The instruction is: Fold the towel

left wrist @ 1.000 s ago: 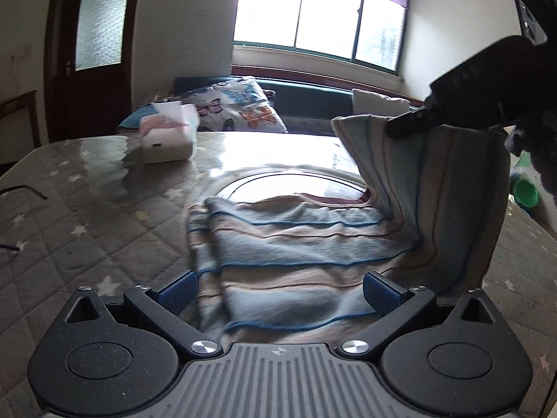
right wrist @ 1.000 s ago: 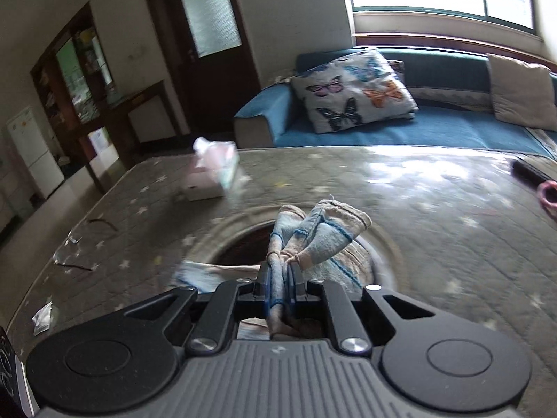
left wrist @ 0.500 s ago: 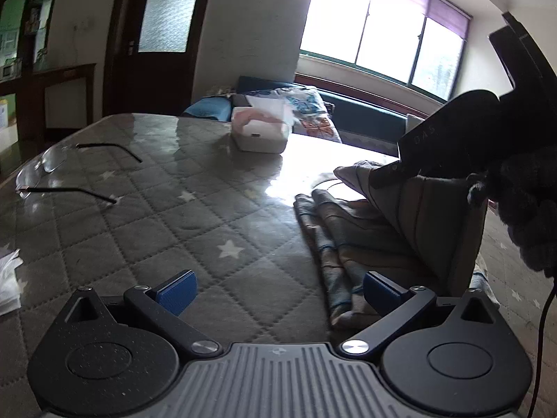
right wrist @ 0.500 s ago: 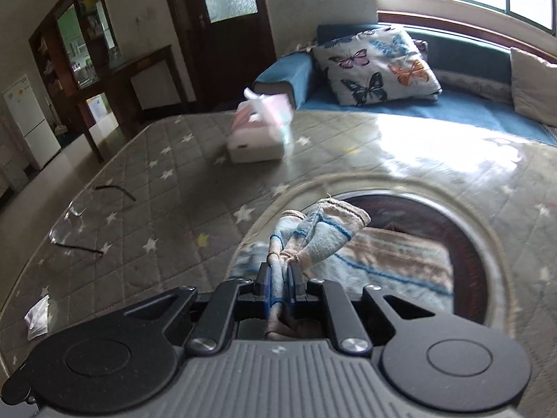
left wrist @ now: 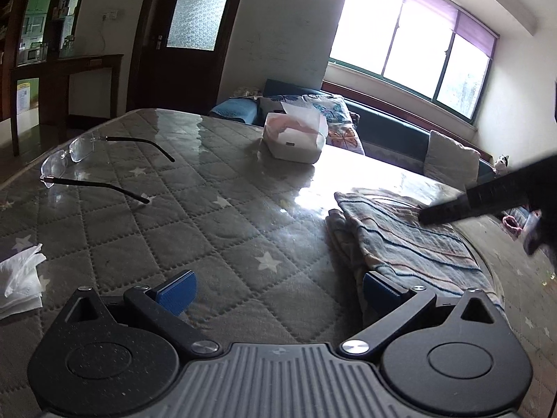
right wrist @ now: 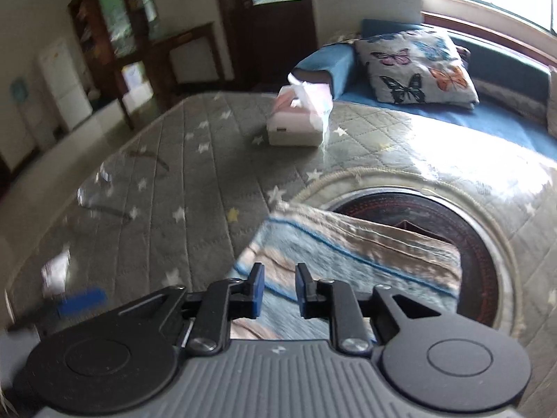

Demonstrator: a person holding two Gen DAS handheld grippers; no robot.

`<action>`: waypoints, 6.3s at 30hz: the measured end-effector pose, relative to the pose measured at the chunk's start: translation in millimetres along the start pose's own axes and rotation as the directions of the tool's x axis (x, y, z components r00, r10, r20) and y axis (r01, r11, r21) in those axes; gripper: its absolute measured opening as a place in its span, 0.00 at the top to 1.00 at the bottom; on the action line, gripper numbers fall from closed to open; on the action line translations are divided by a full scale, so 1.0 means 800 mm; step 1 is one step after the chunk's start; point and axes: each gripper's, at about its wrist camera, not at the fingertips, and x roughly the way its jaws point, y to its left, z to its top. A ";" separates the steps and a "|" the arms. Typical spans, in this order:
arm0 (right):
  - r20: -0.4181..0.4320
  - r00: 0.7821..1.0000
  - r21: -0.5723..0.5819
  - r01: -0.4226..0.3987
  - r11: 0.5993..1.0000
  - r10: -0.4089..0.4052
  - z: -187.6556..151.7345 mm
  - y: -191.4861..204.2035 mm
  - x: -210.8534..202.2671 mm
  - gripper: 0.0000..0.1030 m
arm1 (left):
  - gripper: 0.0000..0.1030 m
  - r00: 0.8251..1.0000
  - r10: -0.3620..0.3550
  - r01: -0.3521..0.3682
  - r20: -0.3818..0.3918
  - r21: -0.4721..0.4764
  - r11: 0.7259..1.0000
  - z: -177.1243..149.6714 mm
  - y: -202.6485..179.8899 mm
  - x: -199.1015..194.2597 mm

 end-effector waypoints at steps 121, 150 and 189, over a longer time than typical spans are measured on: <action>0.072 0.983 -0.481 -0.111 0.870 0.166 -0.079 0.045 0.022 0.39 | 0.00 0.982 0.118 -0.063 -0.148 0.332 0.941 0.095 -0.090 0.208; 0.052 0.991 -0.457 -0.086 0.886 0.123 -0.130 0.033 -0.035 0.74 | 0.00 0.991 0.114 -0.086 -0.066 0.337 0.938 0.025 -0.095 0.098; 0.083 0.996 -0.220 -0.010 0.975 0.029 -0.124 -0.073 -0.057 0.64 | 0.00 0.988 0.128 -0.098 -0.091 0.274 0.957 -0.001 -0.082 0.078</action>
